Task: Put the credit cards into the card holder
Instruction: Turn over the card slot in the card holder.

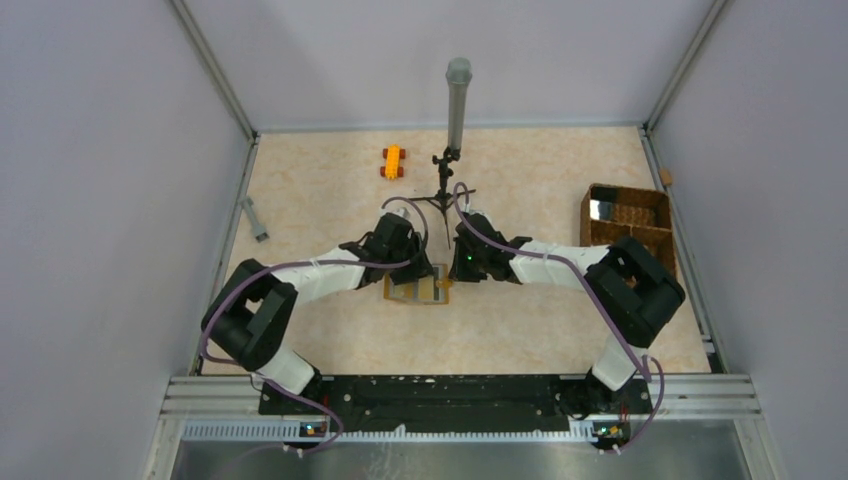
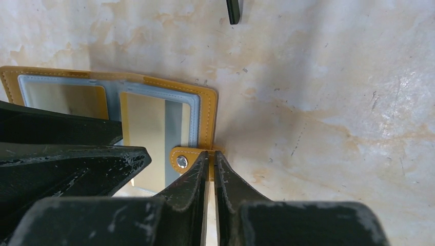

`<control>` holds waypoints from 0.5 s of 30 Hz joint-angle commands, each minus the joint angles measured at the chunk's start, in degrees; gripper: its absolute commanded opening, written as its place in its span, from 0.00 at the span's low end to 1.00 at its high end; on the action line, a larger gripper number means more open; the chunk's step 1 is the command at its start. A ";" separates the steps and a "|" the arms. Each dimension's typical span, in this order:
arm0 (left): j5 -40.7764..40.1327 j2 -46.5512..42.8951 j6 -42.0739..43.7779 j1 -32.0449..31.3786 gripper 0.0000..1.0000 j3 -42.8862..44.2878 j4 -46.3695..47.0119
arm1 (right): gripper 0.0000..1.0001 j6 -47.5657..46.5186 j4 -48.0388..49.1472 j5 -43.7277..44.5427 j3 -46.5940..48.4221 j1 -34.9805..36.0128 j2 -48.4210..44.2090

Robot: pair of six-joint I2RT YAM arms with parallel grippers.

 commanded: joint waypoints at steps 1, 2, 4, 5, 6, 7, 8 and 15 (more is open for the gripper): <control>-1.97 0.28 0.91 -1.19 0.49 2.99 -2.45 | 0.07 0.37 0.16 0.79 0.03 -0.14 -0.44; -2.89 -0.39 1.26 -1.19 0.50 2.79 -3.25 | 0.09 0.25 0.12 0.94 -0.09 -0.10 -0.80; -4.81 -2.26 2.21 -1.15 0.55 2.45 -4.95 | 0.16 -0.02 -0.23 1.16 -0.46 -0.15 -2.21; -5.02 -3.64 2.63 -1.15 0.57 2.18 -5.72 | 0.21 -0.33 -0.32 1.03 -0.91 -0.06 -3.10; -6.54 -5.22 3.13 -1.19 0.59 1.90 -6.48 | 0.26 -0.60 -0.23 0.92 -1.38 -0.06 -4.17; -7.42 -6.89 3.75 -1.13 0.60 1.50 -7.18 | 0.30 -0.79 -0.06 0.76 -2.05 0.03 -5.29; -8.02 -8.72 4.19 -1.12 0.63 0.93 -7.85 | 0.33 -0.90 0.08 0.62 -2.65 0.14 -6.52; -12.81 -15.70 5.76 1.05 0.71 -3.97 -11.81 | 0.32 -0.75 2.58 -1.85 -4.90 3.53 -10.39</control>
